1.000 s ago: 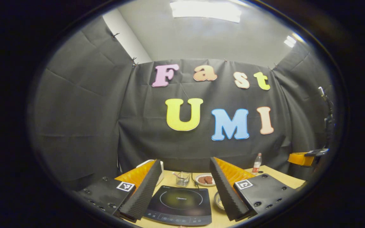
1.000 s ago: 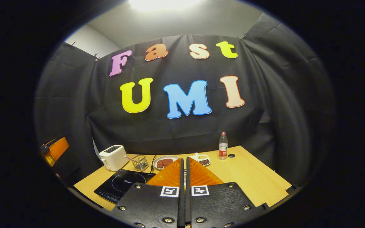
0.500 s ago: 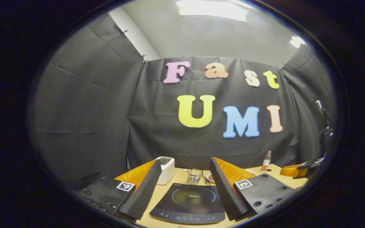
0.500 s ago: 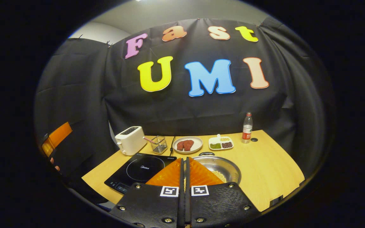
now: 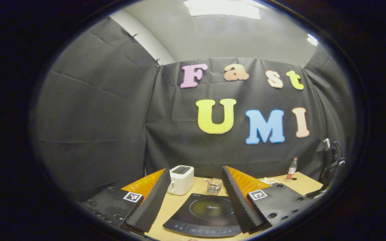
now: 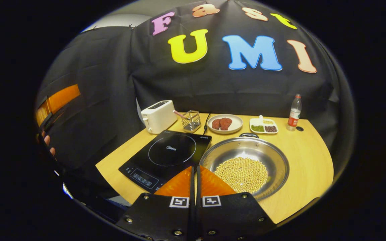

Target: First push the handle of the pot to place it horizontally, then grasp the pot with both hands and set it on the induction cooktop.

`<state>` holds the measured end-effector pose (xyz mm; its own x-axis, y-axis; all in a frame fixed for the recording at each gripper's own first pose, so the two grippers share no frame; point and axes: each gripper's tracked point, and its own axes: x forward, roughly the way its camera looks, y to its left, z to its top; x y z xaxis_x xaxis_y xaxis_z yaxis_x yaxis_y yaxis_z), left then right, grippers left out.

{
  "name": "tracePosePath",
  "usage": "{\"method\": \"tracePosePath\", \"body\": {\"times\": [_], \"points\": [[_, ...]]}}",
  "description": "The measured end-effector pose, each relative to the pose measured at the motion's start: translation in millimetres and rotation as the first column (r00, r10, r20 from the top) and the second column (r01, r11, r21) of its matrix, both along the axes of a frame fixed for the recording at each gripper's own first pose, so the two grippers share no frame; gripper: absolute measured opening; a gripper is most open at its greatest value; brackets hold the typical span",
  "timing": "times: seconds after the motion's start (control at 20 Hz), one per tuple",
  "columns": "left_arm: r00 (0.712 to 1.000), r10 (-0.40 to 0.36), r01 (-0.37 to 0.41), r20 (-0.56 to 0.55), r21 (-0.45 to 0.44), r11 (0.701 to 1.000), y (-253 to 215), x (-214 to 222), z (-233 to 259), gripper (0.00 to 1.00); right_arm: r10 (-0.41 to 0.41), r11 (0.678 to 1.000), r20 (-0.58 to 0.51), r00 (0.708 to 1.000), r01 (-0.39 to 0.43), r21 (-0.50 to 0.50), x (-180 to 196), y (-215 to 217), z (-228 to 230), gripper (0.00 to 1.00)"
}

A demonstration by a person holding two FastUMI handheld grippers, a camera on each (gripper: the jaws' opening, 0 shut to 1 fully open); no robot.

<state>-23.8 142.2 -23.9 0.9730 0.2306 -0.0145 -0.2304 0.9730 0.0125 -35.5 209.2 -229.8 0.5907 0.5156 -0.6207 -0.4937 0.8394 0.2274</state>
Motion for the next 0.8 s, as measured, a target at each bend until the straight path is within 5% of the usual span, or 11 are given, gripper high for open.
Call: {"method": "tracePosePath", "body": {"times": [0.4, 0.8], "points": [[0.999, 0.044, -0.043, -0.013, 0.016, 0.999, 1, -6, -3, 1.00, 0.086, 0.995, -0.171, 0.981, -0.093, -0.033, -23, 7, -59, 0.01], [0.998, 0.064, -0.064, -0.018, 0.029, 0.998, 2, -11, 0, 0.99, 0.017, 0.999, -0.333, 0.943, -0.032, -0.041, -24, 2, -104, 0.00]]}}
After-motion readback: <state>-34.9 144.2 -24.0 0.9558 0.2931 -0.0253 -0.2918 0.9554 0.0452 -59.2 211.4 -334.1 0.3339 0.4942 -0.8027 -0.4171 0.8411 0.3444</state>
